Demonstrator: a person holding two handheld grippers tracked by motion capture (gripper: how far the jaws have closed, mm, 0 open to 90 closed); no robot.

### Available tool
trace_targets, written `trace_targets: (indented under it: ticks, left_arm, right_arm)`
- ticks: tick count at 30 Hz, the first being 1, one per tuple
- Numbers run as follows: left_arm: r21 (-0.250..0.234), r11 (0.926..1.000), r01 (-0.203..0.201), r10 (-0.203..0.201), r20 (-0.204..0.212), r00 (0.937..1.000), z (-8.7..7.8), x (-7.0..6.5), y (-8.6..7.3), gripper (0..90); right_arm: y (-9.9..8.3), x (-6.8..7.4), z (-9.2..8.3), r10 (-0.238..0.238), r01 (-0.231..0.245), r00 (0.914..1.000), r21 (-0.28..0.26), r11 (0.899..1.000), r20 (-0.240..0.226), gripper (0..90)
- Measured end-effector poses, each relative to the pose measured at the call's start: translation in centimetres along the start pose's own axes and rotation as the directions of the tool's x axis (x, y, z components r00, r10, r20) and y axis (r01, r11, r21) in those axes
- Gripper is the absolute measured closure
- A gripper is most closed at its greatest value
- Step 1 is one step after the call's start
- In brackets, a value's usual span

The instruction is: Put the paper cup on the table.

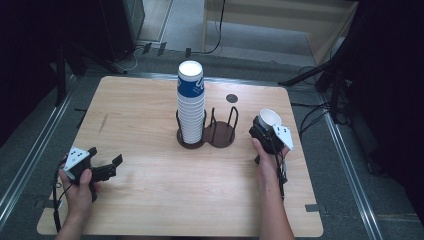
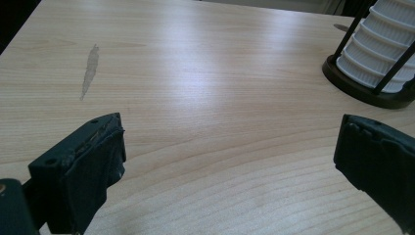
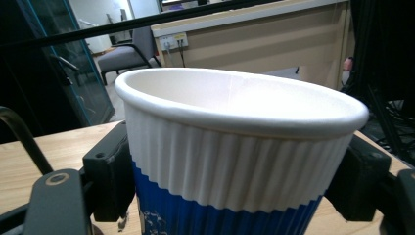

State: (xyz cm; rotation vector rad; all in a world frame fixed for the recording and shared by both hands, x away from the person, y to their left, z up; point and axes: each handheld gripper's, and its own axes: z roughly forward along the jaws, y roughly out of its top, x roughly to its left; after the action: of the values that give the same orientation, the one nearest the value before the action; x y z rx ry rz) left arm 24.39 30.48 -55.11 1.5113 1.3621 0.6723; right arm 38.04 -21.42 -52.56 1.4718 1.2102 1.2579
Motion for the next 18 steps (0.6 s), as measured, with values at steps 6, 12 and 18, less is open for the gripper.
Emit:
trace_targets:
  ticks: [6,12,18]
  left_arm:
    - [0.001,1.0000,0.006,-0.006,0.002,1.0000,0.0,0.1,0.0,0.0]
    - [-0.004,0.9998,0.017,-0.017,0.005,0.9998,-0.1,0.2,0.0,0.0]
    - [-0.004,0.9997,0.023,-0.023,0.009,0.9997,-0.1,0.3,0.0,0.0]
  right_arm:
    - [-0.3,0.0,0.2,-0.011,0.011,0.9996,0.019,1.000,0.025,19.3]
    - [-0.7,0.1,0.4,-0.031,0.030,0.9988,0.033,0.999,0.039,19.1]
    - [-1.0,0.3,0.5,-0.039,0.036,0.9986,0.059,0.998,0.037,18.9]
